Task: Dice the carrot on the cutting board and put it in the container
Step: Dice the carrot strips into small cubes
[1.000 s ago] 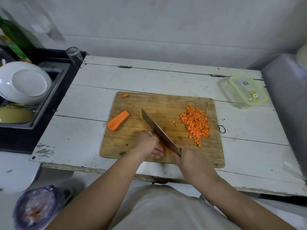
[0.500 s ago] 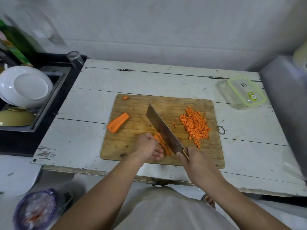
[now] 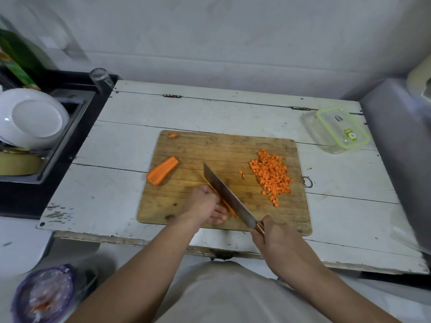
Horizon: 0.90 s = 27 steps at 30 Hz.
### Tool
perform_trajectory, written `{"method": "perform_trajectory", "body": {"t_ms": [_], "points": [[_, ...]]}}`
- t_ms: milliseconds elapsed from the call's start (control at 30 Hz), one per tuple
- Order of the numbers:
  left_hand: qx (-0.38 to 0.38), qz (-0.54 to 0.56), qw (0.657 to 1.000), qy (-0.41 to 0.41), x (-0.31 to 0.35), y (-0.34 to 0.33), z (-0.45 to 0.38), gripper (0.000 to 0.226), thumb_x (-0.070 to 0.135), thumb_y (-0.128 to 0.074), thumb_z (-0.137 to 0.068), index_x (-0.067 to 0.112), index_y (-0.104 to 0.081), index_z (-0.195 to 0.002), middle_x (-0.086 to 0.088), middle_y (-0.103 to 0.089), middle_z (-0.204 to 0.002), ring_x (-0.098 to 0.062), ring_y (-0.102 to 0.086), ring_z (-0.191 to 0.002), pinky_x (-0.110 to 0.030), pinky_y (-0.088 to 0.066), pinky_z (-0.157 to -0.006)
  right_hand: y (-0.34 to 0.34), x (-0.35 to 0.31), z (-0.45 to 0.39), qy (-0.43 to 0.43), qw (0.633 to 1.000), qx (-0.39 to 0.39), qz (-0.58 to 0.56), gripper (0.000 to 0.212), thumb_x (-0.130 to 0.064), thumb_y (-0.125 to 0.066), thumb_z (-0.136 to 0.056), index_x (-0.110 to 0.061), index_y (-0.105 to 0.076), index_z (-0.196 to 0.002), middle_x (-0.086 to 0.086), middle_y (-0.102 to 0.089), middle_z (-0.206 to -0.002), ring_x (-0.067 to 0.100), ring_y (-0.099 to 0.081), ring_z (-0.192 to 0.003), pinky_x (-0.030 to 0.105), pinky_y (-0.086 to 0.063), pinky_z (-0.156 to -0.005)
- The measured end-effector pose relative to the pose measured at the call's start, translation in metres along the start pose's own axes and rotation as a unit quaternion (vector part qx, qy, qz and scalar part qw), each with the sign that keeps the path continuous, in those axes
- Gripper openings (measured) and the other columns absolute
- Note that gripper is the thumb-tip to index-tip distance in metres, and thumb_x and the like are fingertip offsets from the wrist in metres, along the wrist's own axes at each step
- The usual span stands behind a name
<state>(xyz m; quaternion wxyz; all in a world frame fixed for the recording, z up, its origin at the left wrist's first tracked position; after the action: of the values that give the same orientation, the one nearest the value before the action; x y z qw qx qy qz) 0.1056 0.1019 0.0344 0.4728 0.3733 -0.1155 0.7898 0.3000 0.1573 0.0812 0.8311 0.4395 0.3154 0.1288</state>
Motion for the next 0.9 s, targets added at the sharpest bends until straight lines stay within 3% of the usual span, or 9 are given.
{"method": "perform_trajectory", "body": {"t_ms": [267,400,533,767,900], "points": [[-0.008,-0.016,0.999,0.031,0.005,-0.003,-0.007,0.013,0.017,-0.048,-0.106,0.009,-0.055,-0.113,-0.019,-0.076,-0.079,-0.032,-0.076,-0.069,-0.041,-0.064,-0.066,-0.004,-0.003,-0.001,-0.028,1.000,-0.008,0.003,0.029,-0.048,-0.043,-0.104,-0.021,-0.046,-0.094,-0.004,-0.055,-0.076,0.015,-0.052,-0.064,0.025,-0.032,-0.047],[-0.018,0.000,0.999,0.046,0.007,-0.004,-0.009,0.018,0.022,-0.050,-0.106,0.012,-0.058,-0.119,-0.018,-0.076,-0.076,-0.030,-0.077,-0.069,-0.037,-0.063,-0.063,-0.014,-0.012,-0.012,-0.026,0.999,0.003,0.024,0.026,-0.044,-0.046,-0.103,-0.018,-0.047,-0.098,0.002,-0.064,-0.086,0.023,-0.063,-0.076,0.032,-0.046,-0.059],[-0.001,0.010,0.999,0.052,0.006,-0.006,-0.011,0.017,0.016,-0.049,-0.104,0.010,-0.057,-0.118,-0.017,-0.075,-0.072,-0.031,-0.076,-0.066,-0.038,-0.063,-0.059,-0.014,-0.021,-0.025,-0.011,0.998,0.018,0.060,0.028,-0.045,-0.044,-0.104,-0.017,-0.046,-0.099,0.005,-0.069,-0.094,0.026,-0.068,-0.086,0.029,-0.038,-0.060],[0.012,0.001,0.999,0.043,0.004,-0.008,-0.009,0.008,0.014,-0.048,-0.105,0.012,-0.055,-0.107,-0.017,-0.075,-0.071,-0.031,-0.076,-0.066,-0.042,-0.064,-0.064,-0.011,-0.004,-0.014,-0.015,1.000,0.007,0.016,0.033,-0.049,-0.045,-0.102,-0.016,-0.049,-0.103,0.007,-0.066,-0.091,0.026,-0.057,-0.074,0.034,-0.039,-0.060],[0.008,0.003,0.999,0.039,0.005,-0.007,-0.010,0.006,0.015,-0.050,-0.104,0.013,-0.055,-0.104,-0.018,-0.075,-0.073,-0.031,-0.076,-0.068,-0.042,-0.064,-0.067,-0.011,-0.007,-0.017,-0.013,0.999,0.011,0.029,0.033,-0.047,-0.046,-0.103,-0.015,-0.053,-0.099,0.006,-0.064,-0.087,0.027,-0.059,-0.076,0.033,-0.038,-0.060]]}}
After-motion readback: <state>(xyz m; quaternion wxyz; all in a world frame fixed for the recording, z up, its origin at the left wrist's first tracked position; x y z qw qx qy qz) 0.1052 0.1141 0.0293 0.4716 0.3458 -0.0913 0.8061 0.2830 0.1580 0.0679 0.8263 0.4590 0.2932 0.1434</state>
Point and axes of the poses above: each hand's wrist, its own z-axis away from the middle knuckle, its own y-axis out of the back of the hand, x = y × z, the point moved 1 cm from there along -z, towards the middle knuckle
